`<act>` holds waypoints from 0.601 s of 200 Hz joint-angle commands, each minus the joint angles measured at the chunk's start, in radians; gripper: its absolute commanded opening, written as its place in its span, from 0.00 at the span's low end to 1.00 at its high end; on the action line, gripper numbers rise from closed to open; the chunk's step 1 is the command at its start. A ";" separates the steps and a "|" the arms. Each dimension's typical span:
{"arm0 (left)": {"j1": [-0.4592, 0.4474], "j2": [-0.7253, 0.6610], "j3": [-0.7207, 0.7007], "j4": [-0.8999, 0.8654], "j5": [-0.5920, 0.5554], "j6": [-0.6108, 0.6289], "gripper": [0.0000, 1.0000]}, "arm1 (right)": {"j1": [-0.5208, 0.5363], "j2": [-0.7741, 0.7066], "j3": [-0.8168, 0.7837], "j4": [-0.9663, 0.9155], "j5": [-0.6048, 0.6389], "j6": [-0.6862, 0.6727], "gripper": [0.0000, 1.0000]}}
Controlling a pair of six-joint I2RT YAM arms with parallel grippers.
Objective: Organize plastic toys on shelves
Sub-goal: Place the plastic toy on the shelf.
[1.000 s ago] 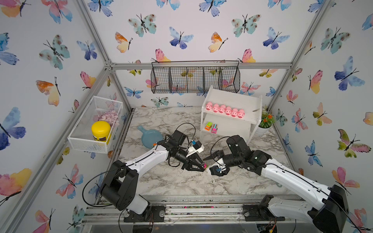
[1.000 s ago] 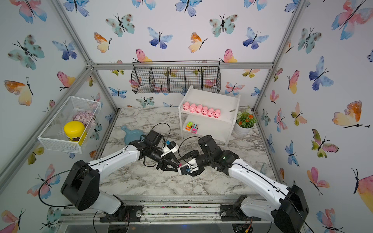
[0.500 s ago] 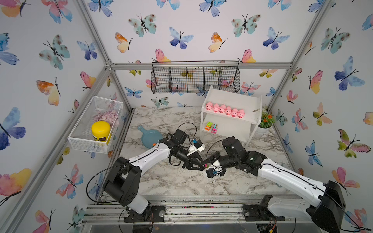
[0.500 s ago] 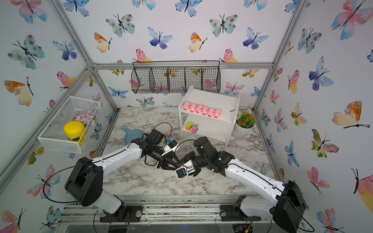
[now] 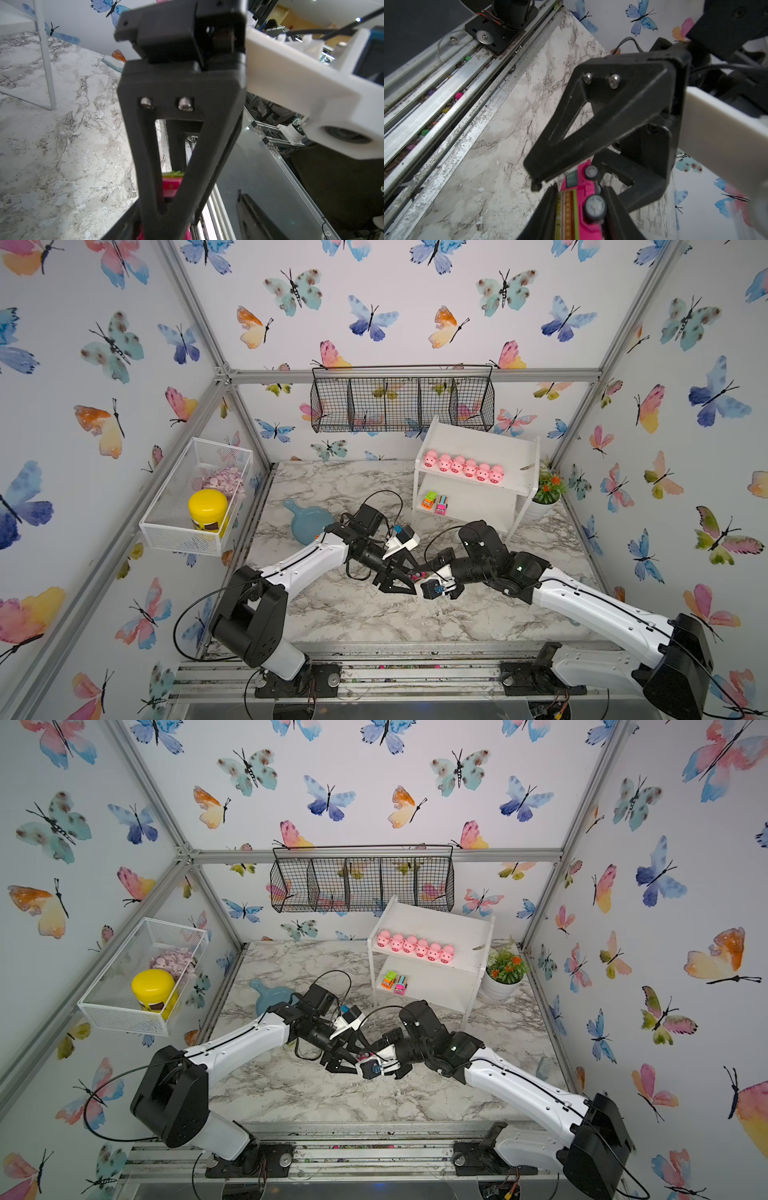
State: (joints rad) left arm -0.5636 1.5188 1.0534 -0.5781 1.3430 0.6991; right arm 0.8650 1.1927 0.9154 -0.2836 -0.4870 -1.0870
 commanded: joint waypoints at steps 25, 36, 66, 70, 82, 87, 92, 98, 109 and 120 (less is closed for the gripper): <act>0.098 -0.191 -0.075 0.311 -0.113 -0.235 0.73 | -0.003 -0.058 -0.042 0.065 0.055 0.164 0.33; 0.137 -0.243 -0.129 0.439 -0.184 -0.317 0.74 | -0.003 -0.072 -0.053 0.082 0.070 0.219 0.33; 0.206 -0.375 -0.268 0.668 -0.376 -0.408 0.78 | -0.003 -0.120 -0.095 0.141 0.081 0.485 0.33; 0.205 -0.388 -0.277 0.675 -0.391 -0.393 0.78 | -0.003 -0.127 -0.102 0.152 0.078 0.532 0.33; 0.194 -0.421 -0.307 0.703 -0.444 -0.368 0.78 | -0.003 -0.149 -0.132 0.190 0.060 0.682 0.34; 0.189 -0.434 -0.321 0.712 -0.461 -0.352 0.78 | -0.003 -0.157 -0.142 0.204 0.056 0.740 0.34; 0.183 -0.449 -0.335 0.724 -0.479 -0.337 0.78 | -0.003 -0.163 -0.150 0.211 0.051 0.806 0.34; 0.172 -0.470 -0.354 0.742 -0.510 -0.320 0.79 | -0.003 -0.171 -0.156 0.213 0.046 0.881 0.34; 0.150 -0.517 -0.403 0.778 -0.542 -0.255 0.79 | -0.004 -0.181 -0.169 0.214 0.025 1.004 0.34; 0.126 -0.570 -0.465 0.833 -0.565 -0.178 0.79 | -0.004 -0.186 -0.180 0.204 0.006 1.112 0.34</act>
State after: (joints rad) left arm -0.3954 1.0492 0.6861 0.0982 0.9009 0.3901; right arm 0.8646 1.0264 0.7609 -0.1173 -0.4328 -0.3462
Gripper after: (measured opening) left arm 0.787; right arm 0.351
